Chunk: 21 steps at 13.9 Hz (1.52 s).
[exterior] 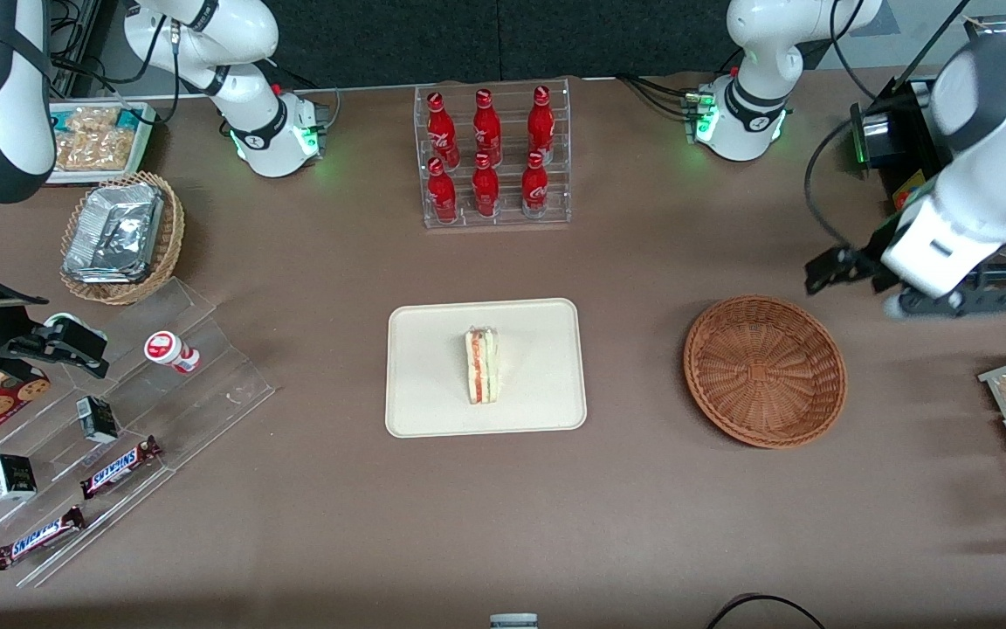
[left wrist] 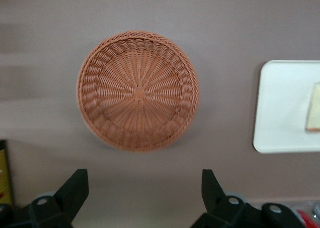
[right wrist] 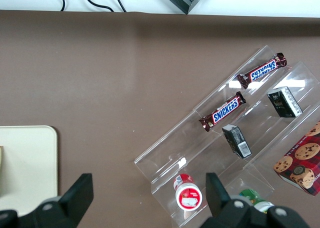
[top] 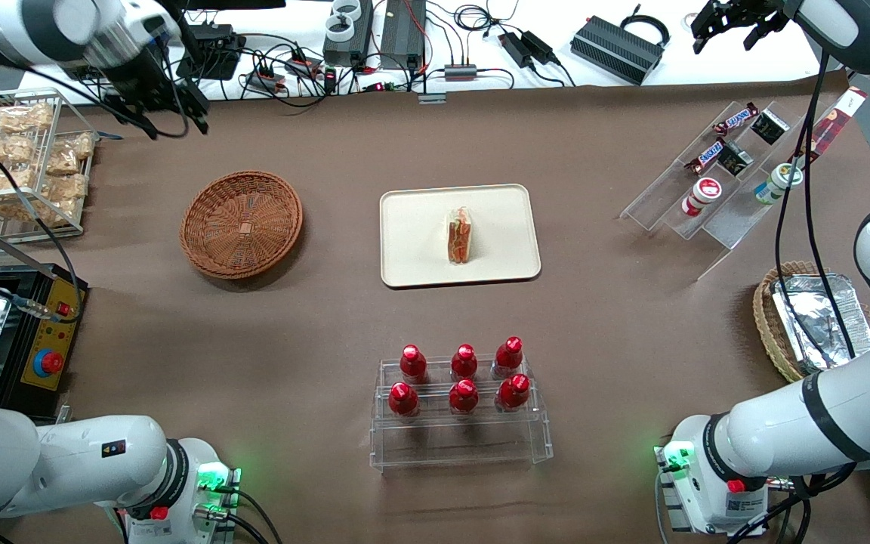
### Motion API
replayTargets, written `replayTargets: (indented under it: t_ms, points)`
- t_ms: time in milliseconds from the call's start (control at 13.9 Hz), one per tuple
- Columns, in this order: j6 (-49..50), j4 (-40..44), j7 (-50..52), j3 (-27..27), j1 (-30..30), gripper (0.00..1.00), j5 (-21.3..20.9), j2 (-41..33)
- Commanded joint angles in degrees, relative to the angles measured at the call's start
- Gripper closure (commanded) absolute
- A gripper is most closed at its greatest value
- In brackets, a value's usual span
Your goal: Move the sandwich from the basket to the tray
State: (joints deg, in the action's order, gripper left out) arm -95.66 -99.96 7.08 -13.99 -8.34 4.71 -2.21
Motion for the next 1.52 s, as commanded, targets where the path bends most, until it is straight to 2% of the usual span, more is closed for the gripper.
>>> replayTargets:
  t_ms: [0,289,649,866,938,1443]
  points:
    - [8.01,9.76,-0.04,0.10,0.17,0.00,-0.22,0.72]
    - [10.05,12.95,-0.31,-0.08,0.26,0.00,-3.65,0.63]
    - [9.88,12.68,-0.22,0.36,1.31,0.00,-4.00,1.60]
    - [9.44,12.77,-0.05,9.12,10.77,0.00,-6.72,2.21]
    - [9.26,12.68,-0.04,10.28,11.41,0.00,-6.55,2.21]
    - [9.44,12.42,-0.04,10.29,11.42,0.00,-6.29,2.65]
